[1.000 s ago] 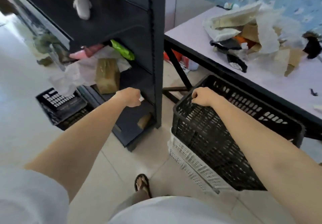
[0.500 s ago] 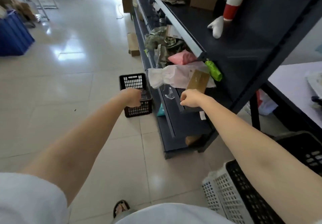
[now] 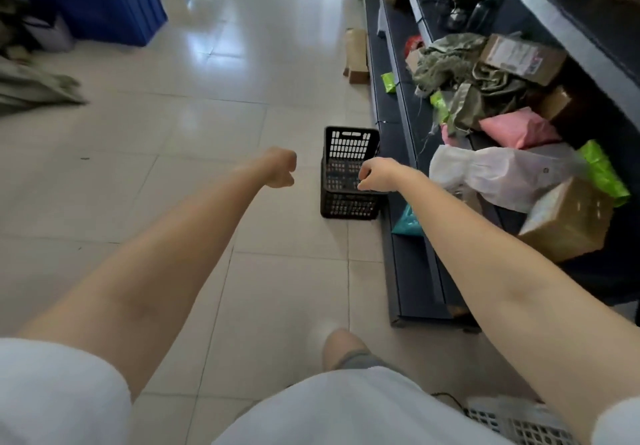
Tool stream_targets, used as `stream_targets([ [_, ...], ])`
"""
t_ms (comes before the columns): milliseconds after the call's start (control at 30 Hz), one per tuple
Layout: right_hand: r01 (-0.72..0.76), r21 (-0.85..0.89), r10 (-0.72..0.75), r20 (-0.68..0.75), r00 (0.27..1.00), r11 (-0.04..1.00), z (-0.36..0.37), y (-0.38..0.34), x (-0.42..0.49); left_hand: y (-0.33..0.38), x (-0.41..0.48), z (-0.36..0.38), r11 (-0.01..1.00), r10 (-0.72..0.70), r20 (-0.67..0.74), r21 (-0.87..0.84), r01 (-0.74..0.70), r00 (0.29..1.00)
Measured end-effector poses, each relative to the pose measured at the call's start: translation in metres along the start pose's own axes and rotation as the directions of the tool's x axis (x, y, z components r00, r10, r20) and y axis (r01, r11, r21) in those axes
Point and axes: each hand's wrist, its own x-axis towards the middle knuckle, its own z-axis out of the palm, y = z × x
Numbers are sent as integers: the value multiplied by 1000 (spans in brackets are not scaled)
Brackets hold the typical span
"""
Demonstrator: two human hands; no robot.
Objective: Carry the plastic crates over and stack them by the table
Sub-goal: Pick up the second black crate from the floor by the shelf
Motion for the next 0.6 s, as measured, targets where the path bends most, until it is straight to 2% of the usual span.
stream_targets([
  [267,-37,8,37,46,998,999,-44,-32,151,-85,131,-31,998,-61,52,-7,62,997],
  [600,-171,93,159,120,980,981,-117,-49,305,-154,306,-86,1000,4,107,-15,-3,994],
])
